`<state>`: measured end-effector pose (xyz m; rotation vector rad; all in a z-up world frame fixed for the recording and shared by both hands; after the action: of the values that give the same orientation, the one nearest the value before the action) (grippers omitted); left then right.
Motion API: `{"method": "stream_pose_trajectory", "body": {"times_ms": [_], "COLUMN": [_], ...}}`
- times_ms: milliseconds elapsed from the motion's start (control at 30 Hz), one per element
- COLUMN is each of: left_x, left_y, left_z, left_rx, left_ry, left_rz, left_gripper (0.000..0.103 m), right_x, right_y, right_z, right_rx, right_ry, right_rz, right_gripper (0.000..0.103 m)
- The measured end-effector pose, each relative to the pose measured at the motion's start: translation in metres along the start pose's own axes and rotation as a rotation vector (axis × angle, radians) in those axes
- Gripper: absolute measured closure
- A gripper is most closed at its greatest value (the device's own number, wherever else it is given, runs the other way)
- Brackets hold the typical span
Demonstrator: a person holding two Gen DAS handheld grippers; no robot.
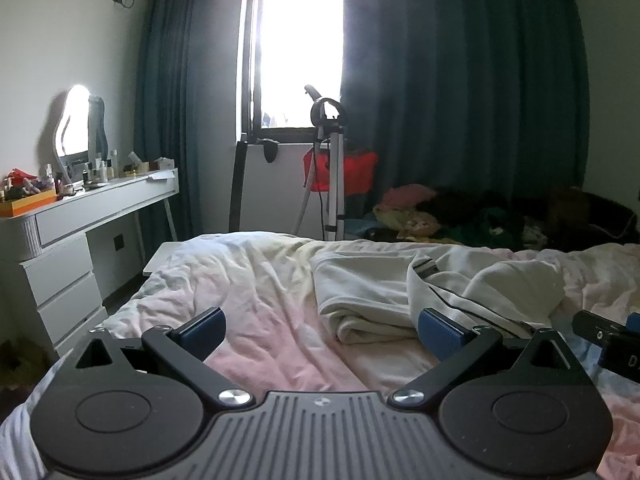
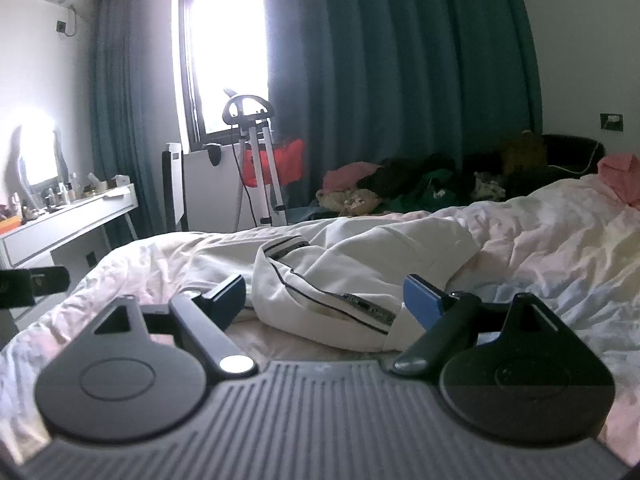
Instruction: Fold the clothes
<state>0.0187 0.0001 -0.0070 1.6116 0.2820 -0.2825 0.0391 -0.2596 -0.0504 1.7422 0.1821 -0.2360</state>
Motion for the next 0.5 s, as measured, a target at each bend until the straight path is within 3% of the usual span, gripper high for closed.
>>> {"method": "stream_pose_trajectory", "body": {"times_ms": [500], "left_x": [-0.0065], "left_y": [-0.0018], "left_z": [0.002], "left_rx": [0.001], "left_ry": [0.01], "left_rz": [0.012], "left_gripper": [0.0], "right_x": [-0.0006], "right_y": [-0.0017], "right_z": [0.0003], "right_rx": [-0.008], "right_ry": [-0.015], "right_rz": [-0.001], "right_gripper": [0.016]}}
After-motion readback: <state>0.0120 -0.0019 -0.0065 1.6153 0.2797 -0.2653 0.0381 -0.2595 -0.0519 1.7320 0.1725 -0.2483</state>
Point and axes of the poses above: each gripper's, at about its wrist camera, not at the fingertips, and x roughly the way its jaws point, z to its right, y to its top, the point moved 2 cm from there along x, roughly the way its jaws point, and after that the axes turned 2 degrees about x, right-handed, at the moved point
